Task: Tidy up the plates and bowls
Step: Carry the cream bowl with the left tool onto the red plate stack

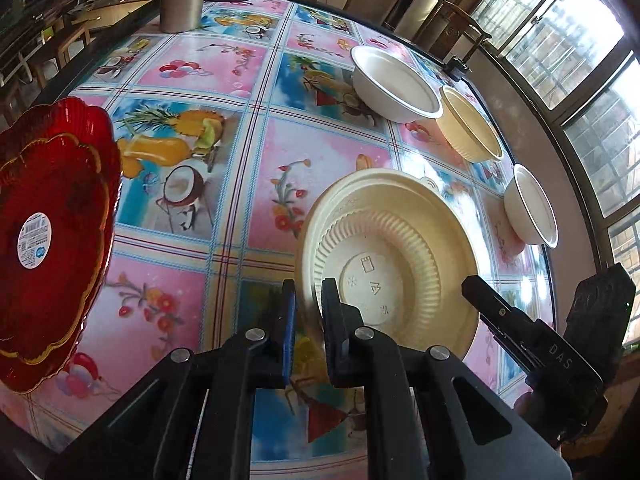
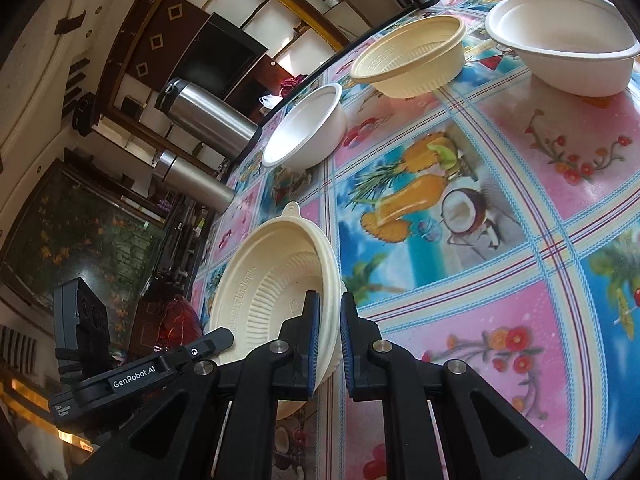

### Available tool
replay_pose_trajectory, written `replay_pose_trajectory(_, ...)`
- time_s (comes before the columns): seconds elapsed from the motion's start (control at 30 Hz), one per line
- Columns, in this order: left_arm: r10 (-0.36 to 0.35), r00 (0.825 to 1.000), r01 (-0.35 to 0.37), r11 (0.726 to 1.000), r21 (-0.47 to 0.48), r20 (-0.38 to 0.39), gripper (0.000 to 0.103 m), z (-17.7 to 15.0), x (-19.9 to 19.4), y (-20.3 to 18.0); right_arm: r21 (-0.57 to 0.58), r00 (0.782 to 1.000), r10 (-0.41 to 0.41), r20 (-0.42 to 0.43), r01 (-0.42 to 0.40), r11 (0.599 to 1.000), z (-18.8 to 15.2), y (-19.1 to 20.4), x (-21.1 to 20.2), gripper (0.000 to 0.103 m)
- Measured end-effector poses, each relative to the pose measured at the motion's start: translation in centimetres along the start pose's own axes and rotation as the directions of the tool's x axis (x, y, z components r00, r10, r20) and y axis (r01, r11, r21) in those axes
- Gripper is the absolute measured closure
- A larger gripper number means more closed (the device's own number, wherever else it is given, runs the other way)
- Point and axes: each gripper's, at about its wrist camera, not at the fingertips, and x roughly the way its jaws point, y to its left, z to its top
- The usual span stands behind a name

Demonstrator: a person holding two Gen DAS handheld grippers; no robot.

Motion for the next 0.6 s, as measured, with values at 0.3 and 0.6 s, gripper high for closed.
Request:
replay_pose_trajectory(0.3, 0.01, 1.0, -0.011, 0.999, 0.044, 0.028, 0.091, -4.1, -2.2, 1.4, -0.02, 0.997, 0.007, -0.079, -0.009, 1.0, -3.3, 1.7, -1.0, 0.092)
replay_pose_trajectory(0.6, -0.047, 0.999, 0.047, 0.998, 0.042, 0.013, 0.09, -6.1, -5.1, 3.4, -0.104, 0.995, 0.001, -0.102, -0.011, 0.995, -6.0, 4.8, -4.6, 0.093)
